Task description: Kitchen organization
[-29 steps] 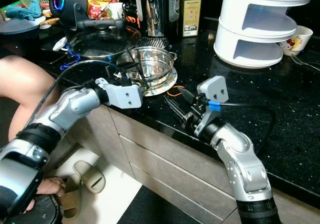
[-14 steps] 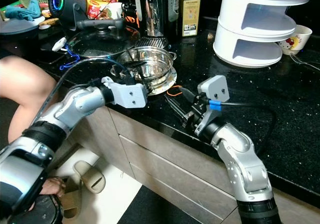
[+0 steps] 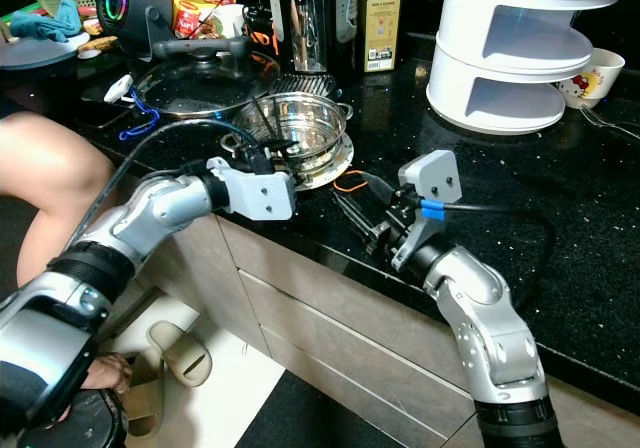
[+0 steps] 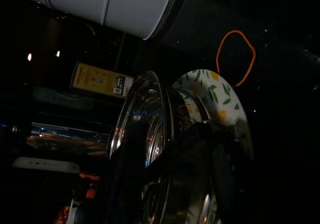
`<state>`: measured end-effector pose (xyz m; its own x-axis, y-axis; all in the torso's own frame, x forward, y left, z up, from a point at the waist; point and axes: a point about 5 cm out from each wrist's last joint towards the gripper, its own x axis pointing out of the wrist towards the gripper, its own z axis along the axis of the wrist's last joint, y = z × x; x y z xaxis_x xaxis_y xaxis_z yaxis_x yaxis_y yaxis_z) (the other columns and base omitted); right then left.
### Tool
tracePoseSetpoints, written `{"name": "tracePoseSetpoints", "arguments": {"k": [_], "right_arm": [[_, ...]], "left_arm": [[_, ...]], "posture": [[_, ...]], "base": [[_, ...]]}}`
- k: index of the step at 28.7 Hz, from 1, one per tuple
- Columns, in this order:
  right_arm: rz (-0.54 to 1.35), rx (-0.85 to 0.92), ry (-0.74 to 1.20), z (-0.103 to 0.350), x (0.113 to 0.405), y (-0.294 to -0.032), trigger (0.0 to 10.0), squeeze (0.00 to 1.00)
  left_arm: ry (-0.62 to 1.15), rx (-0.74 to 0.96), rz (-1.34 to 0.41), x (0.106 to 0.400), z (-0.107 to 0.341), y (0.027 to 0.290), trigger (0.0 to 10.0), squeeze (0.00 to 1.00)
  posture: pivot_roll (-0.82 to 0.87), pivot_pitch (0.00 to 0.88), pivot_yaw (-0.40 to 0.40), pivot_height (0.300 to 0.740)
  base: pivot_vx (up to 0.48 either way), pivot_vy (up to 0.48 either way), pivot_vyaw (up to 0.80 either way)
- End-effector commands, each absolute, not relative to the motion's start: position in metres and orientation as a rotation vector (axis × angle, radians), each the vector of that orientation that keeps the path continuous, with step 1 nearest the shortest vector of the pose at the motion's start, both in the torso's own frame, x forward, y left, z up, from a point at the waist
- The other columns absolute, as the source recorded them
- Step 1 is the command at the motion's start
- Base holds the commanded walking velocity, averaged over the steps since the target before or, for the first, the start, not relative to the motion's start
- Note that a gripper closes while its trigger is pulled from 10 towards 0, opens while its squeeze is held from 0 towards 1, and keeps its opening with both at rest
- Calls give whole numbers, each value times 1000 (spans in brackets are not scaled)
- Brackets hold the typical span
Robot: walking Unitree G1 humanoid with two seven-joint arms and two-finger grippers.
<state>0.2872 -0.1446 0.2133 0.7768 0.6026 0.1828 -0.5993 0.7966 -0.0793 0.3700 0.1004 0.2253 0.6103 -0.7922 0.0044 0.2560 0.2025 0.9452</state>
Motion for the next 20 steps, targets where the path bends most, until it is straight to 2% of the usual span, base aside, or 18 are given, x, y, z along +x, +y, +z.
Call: {"name": "tracePoseSetpoints", "arguments": {"k": [1,20], "right_arm": [[658,-14,-215,215,286,-142,10000,0],[645,-5,-222,215,289,-140,10000,0]], "left_arm": [[-560,1146,-814,370,223,99,0,0],[-623,1145,-778,370,242,100,0,0]], "posture": [[-76,86,46,740],[-60,77,52,740]], "base": [[0,0,0],[0,0,0]]}}
